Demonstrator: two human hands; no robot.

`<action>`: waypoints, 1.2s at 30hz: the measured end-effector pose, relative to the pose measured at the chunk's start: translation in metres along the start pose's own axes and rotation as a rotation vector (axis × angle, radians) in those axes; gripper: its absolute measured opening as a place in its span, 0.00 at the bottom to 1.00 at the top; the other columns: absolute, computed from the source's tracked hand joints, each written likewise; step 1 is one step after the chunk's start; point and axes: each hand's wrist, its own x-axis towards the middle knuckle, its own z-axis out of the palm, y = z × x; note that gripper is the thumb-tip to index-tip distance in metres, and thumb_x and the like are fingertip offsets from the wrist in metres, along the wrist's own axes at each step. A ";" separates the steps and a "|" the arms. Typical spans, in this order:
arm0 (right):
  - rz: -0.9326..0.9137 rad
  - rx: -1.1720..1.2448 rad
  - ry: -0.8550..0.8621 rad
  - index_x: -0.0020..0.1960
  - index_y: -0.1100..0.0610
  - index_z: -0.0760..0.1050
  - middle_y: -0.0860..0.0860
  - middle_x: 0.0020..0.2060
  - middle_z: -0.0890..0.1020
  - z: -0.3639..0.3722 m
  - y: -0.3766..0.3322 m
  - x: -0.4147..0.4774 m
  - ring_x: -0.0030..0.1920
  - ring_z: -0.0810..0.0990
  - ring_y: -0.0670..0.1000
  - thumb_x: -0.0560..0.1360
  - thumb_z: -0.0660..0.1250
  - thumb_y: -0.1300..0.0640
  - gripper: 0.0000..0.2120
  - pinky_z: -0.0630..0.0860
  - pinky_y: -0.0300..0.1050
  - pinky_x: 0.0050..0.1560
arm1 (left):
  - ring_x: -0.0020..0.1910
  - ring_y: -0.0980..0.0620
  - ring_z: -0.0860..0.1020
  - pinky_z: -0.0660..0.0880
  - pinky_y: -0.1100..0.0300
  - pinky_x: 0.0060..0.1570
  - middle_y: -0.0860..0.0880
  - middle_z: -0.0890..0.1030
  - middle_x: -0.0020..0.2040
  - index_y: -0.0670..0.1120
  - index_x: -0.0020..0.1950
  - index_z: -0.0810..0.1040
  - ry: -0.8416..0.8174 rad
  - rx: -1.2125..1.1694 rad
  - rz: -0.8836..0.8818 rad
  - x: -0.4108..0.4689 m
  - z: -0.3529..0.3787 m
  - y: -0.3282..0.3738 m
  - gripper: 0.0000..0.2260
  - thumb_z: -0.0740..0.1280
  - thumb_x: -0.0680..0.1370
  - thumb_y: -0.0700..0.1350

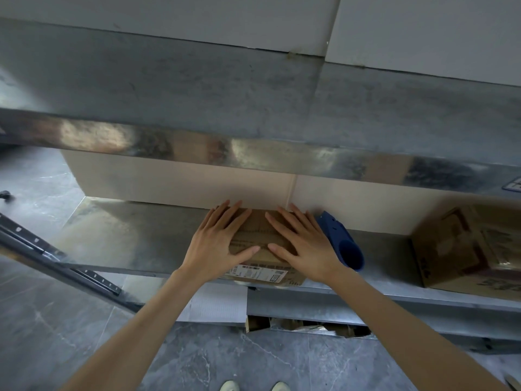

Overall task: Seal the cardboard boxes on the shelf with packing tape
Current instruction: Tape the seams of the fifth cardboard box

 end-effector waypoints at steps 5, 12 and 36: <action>0.164 0.330 0.097 0.77 0.39 0.54 0.39 0.78 0.47 0.003 -0.005 0.004 0.77 0.37 0.42 0.71 0.46 0.22 0.39 0.39 0.49 0.77 | 0.79 0.53 0.55 0.64 0.47 0.71 0.55 0.62 0.78 0.53 0.75 0.68 0.025 -0.138 -0.112 0.002 -0.001 0.005 0.38 0.55 0.72 0.75; 0.411 0.789 0.239 0.76 0.42 0.54 0.42 0.73 0.56 0.011 -0.010 0.001 0.70 0.60 0.40 0.72 0.72 0.43 0.39 0.61 0.37 0.69 | 0.75 0.56 0.61 0.68 0.52 0.66 0.58 0.63 0.76 0.54 0.74 0.67 0.099 -0.440 -0.321 0.004 0.005 0.004 0.33 0.62 0.72 0.67; 0.487 1.366 0.300 0.71 0.40 0.64 0.45 0.66 0.69 0.015 -0.004 -0.002 0.65 0.73 0.47 0.79 0.65 0.50 0.22 0.75 0.48 0.65 | 0.66 0.62 0.66 0.68 0.70 0.56 0.60 0.61 0.74 0.56 0.69 0.69 0.084 -0.745 -0.320 0.004 0.004 -0.002 0.25 0.68 0.73 0.56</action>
